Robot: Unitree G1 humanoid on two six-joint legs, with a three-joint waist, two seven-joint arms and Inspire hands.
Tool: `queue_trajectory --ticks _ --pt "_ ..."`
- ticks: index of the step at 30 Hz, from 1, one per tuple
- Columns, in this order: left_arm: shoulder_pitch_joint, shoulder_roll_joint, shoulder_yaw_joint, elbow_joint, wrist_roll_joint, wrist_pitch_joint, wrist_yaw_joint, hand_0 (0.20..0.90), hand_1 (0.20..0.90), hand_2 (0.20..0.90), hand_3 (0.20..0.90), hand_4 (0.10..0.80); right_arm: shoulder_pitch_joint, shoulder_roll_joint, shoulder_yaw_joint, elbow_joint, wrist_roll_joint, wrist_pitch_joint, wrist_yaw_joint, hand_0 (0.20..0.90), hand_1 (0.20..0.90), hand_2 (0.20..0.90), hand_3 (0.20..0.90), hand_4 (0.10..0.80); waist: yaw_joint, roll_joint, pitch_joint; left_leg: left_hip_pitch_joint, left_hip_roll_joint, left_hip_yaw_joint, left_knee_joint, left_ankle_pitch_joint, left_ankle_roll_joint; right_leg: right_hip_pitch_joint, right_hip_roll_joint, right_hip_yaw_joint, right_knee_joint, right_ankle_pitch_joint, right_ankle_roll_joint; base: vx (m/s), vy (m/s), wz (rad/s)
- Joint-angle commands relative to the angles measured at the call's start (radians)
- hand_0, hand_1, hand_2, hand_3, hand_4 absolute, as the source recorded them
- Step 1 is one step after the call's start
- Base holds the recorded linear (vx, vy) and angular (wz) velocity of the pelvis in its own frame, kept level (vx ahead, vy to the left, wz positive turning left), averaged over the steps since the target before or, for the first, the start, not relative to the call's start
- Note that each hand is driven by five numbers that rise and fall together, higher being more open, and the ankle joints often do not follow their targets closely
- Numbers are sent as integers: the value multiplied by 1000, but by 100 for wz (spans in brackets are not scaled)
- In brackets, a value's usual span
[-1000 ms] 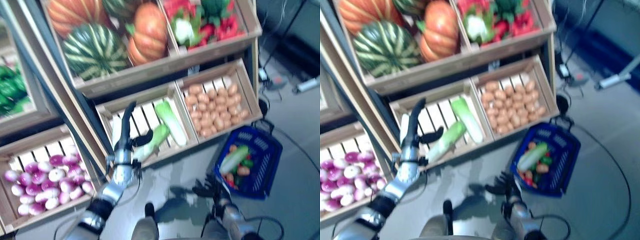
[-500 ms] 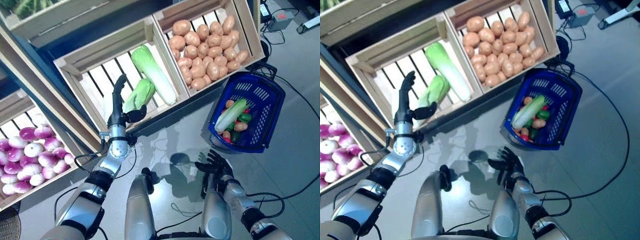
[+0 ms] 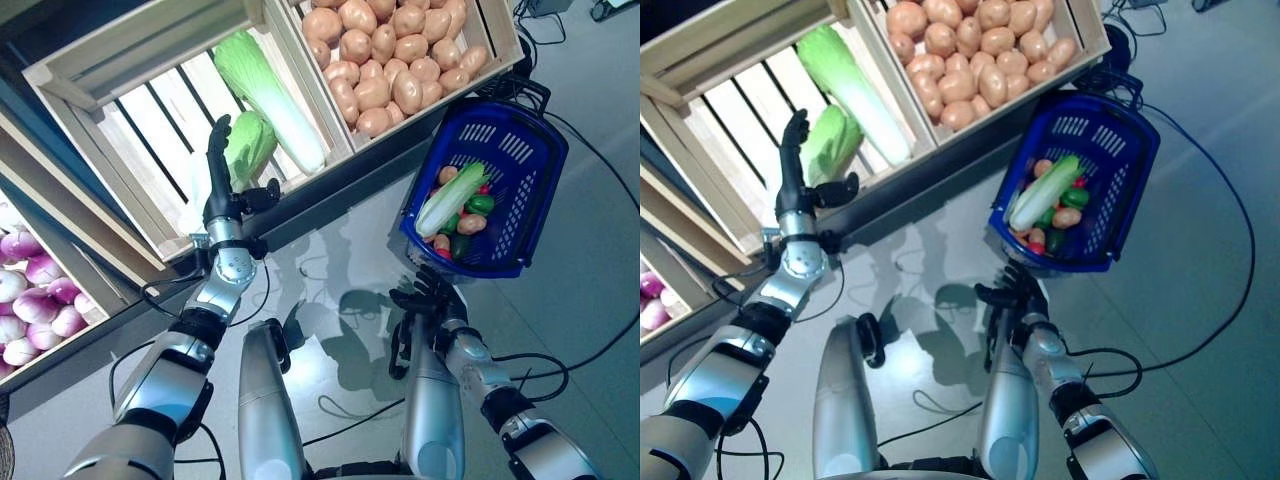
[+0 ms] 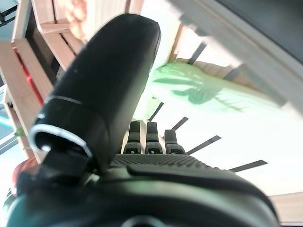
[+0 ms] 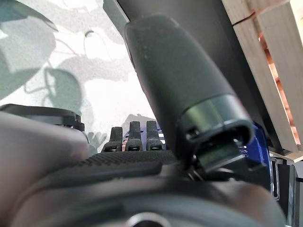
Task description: Put vegetables into the basket
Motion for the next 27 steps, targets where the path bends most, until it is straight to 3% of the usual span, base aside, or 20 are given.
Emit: queue_trajectory --ticks 1,12,18,27 --pt "-153 137 3 12 -31 27 75 900 900 900 900 800 53 -26 -32 -28 69 -40 -40 900 900 900 900 800 -8 12 -30 57 1 32 95 -210 52 36 10 53 -102 66 -3 0 0 0" --pt "-326 253 -27 165 -139 210 87 900 900 900 900 800 56 -79 -80 28 126 -58 18 900 900 900 900 800 -19 -2 -12 -53 18 25 153 -214 55 -60 5 37 -60 69 6 -6 21 1" --pt "-364 288 -39 227 -173 288 99 900 900 900 900 800 74 -87 -86 44 126 -77 47 900 900 900 900 800 -22 -2 -8 -72 23 28 154 -214 59 -80 1 34 -62 73 6 6 11 2" --pt "-379 299 -85 302 -292 322 -223 900 900 900 900 800 64 -106 -102 47 152 -83 73 900 900 900 900 800 -28 -1 4 -87 33 35 163 -220 64 -93 -7 30 -63 75 4 8 1 3"
